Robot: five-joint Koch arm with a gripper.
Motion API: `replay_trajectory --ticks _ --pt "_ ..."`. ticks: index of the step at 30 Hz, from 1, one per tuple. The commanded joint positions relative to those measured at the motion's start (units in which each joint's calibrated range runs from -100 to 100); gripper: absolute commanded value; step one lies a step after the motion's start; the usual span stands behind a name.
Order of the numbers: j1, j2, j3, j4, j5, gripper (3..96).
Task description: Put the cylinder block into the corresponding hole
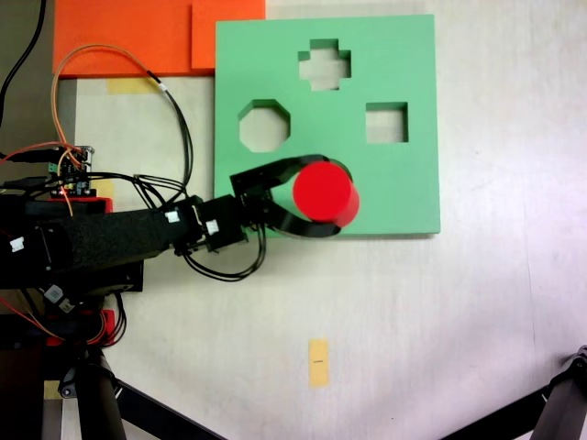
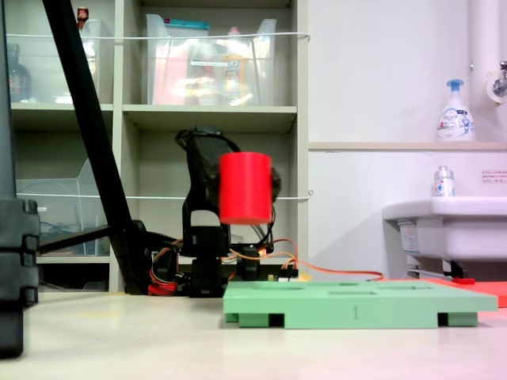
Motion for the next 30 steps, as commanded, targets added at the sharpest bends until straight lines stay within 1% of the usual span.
replay_trajectory --ticks 1,11,21,30 --pt "2.6 1.4 3.5 1.1 0.3 39.3" --pt "3.5 13.1 0.5 3.0 0.4 39.3" --pt "4.3 30.0 -1.6 13.8 1.0 39.5" --pt "4.3 35.6 0.8 14.5 1.0 39.5"
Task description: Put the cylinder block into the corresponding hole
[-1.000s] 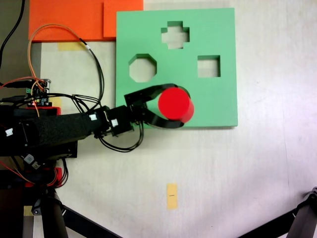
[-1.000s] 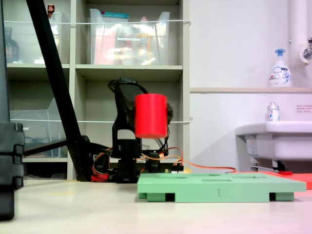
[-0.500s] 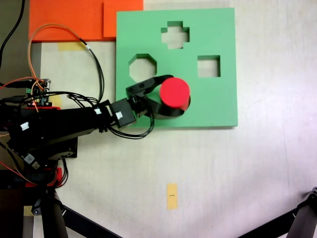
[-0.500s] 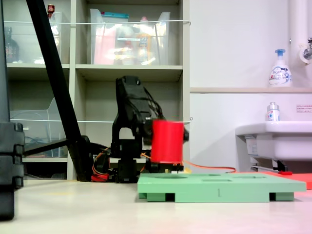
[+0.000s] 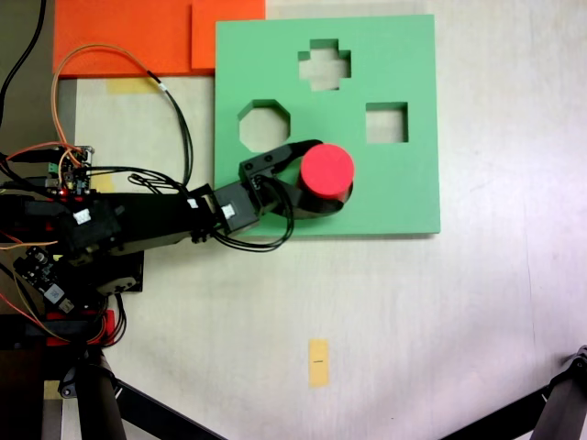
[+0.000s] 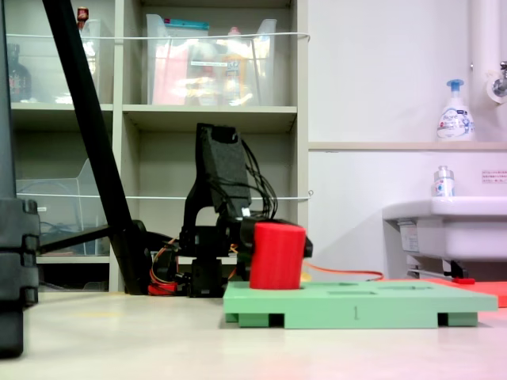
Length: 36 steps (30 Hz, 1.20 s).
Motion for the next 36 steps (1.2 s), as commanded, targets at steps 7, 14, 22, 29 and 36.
replay_trajectory --ticks 7,14,22,29,36 --pt "0.3 5.7 3.7 5.2 0.3 39.2" --pt "0.3 7.0 3.5 5.2 0.4 38.4" --pt "0.4 6.7 1.7 5.3 1.3 51.0" --pt "0.4 -3.9 0.1 -2.8 1.3 67.9" --pt "0.2 -10.5 3.2 -14.9 3.1 68.2"
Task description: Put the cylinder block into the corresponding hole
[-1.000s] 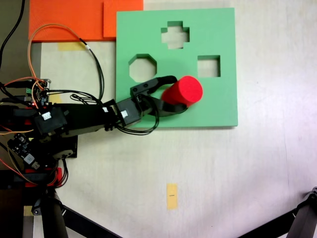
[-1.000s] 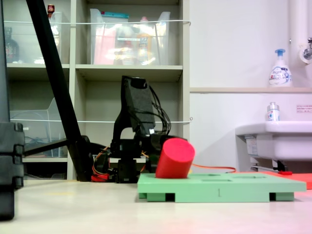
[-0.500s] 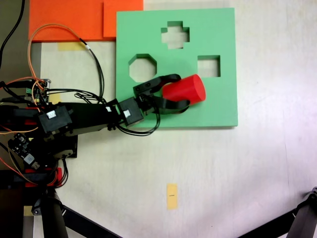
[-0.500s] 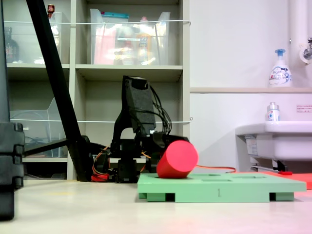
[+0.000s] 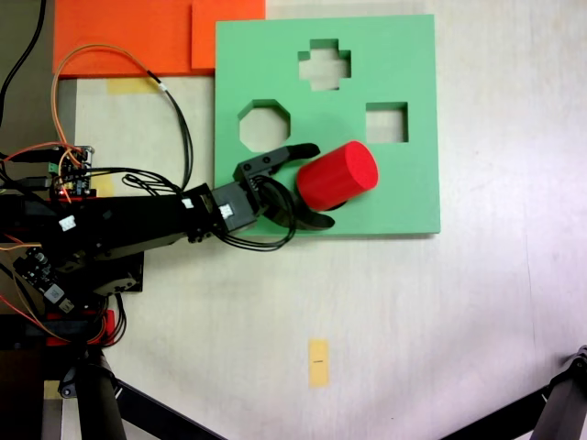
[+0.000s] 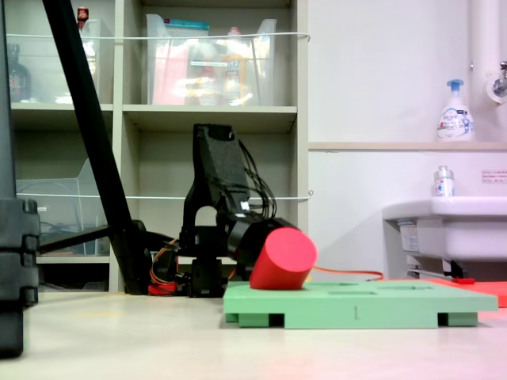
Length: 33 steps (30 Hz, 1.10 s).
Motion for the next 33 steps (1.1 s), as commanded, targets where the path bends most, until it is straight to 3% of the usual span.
replay_trajectory --ticks 1,7,20,21,24,28,33 --pt "-0.2 -2.5 5.1 -3.6 2.0 68.3" --pt "-1.2 0.4 21.7 -27.2 3.4 71.9" --pt "-1.9 20.8 40.1 -42.4 5.2 71.0" --pt "-1.9 21.2 41.6 -46.0 5.3 68.9" --pt "-1.6 21.1 46.7 -64.0 5.4 49.5" --pt "-1.6 21.2 46.6 -65.4 5.4 37.1" --pt "-1.2 18.3 45.2 -66.6 5.1 31.4"
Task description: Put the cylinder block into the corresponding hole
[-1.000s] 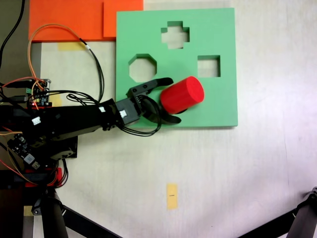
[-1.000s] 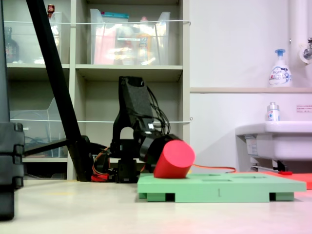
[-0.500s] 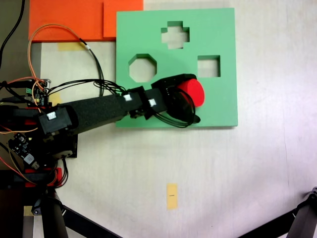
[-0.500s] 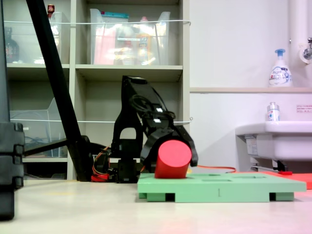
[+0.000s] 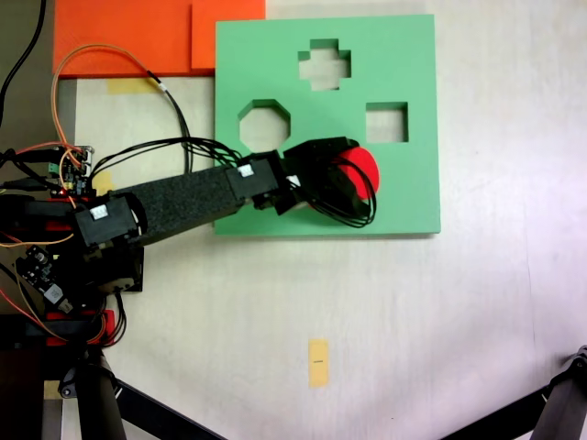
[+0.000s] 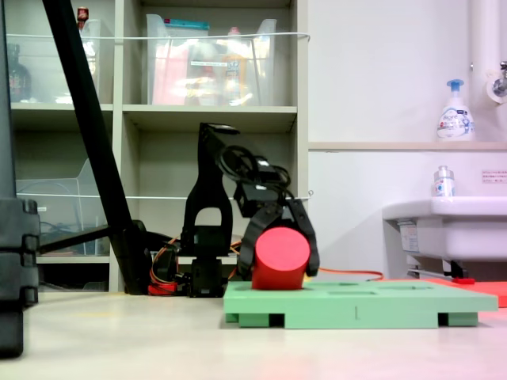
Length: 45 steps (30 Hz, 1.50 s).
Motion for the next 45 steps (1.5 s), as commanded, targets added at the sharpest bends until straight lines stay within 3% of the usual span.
replay_trajectory --ticks 1,4,12,22,40,41,45 --pt "0.6 -2.6 -2.3 0.3 0.0 31.1" --pt "0.6 -13.2 -9.1 8.9 -2.1 26.8" --pt "0.5 -33.1 -29.5 45.2 -4.7 26.8" --pt "0.6 -16.4 -45.0 95.0 -7.2 26.8" --pt "2.3 4.1 -47.4 99.7 -6.9 27.3" --pt "2.3 5.5 -47.4 99.7 -6.8 28.7" --pt "2.5 10.2 -47.1 99.4 -6.9 50.5"
